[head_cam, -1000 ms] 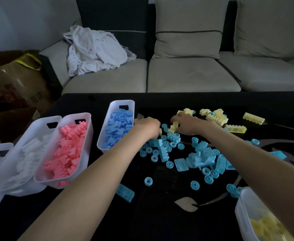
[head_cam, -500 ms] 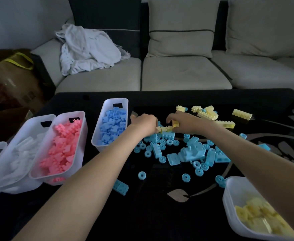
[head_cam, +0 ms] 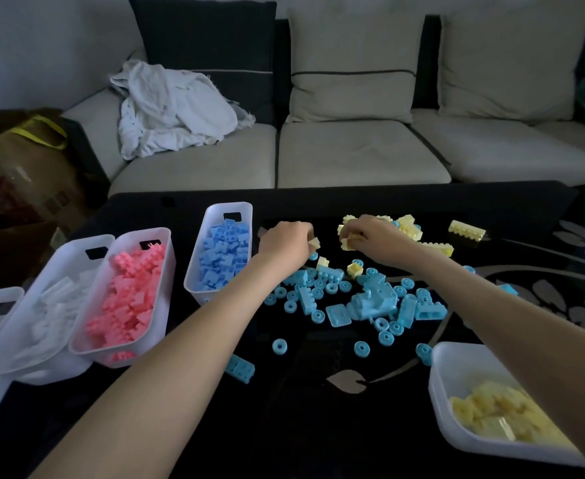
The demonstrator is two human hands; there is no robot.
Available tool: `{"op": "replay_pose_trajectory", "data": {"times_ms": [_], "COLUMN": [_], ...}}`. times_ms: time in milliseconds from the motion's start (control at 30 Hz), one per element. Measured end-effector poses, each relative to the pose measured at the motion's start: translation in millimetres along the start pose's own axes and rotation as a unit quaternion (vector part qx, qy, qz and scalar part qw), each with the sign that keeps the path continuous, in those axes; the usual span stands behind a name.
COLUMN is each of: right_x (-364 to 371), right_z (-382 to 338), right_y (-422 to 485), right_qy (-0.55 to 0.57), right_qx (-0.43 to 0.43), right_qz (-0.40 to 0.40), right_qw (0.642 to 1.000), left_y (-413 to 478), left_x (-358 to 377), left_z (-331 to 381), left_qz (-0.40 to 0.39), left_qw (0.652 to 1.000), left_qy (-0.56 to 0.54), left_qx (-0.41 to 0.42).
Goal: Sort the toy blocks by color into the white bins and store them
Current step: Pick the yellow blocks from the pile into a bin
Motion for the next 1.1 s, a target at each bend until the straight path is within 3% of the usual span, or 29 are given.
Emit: {"op": "replay_pose_trajectory", "data": {"times_ms": [133, 300, 433, 533, 700, 933, 1100], "right_x": [-33, -39, -33, -26, -1, -37, -47], "right_z": [10, 43, 72, 80, 84, 75, 49], "right_y": [-57, -154, -227, -264, -290, -260, -203], "right_qy": [0.064, 0.24, 0.343, 0.377, 0.255, 0.186, 0.104], "right_qx": [0.017, 0.047, 0.076, 0.068, 0.096, 0.082, 0.057], "right_qz": [0.042, 0.052, 0.053, 0.032, -0.087, -0.013, -0.013], "right_qw": [0.997, 0.968, 0.935, 0.923, 0.958, 0.979, 0.993], "left_y": [-34, -89, -126, -135, -134, -131, -135], "left_x": [-12, 12, 54, 82, 110, 76, 72], "left_z": [44, 137, 204, 226, 224, 193, 167], "left_qz": [0.022, -0.042, -0.136, -0.173, -0.221, -0.2, -0.225], "left_qw": [0.996, 0.974, 0.944, 0.935, 0.933, 0.947, 0.928], "left_qy": [-0.041, -0.087, -0.057, 0.009, 0.072, -0.019, -0.104], "left_qx": [0.071, 0.206, 0.294, 0.31, 0.275, 0.25, 0.277]}}
Point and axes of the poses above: each hand's wrist, its own y-axis towards the middle knuckle, its own x-axis out of the palm, z = x × y, the point moved 10 cm from there along y, towards the middle knuckle, and after that the axes turned 12 degrees about -z, right-handed, at the moved point
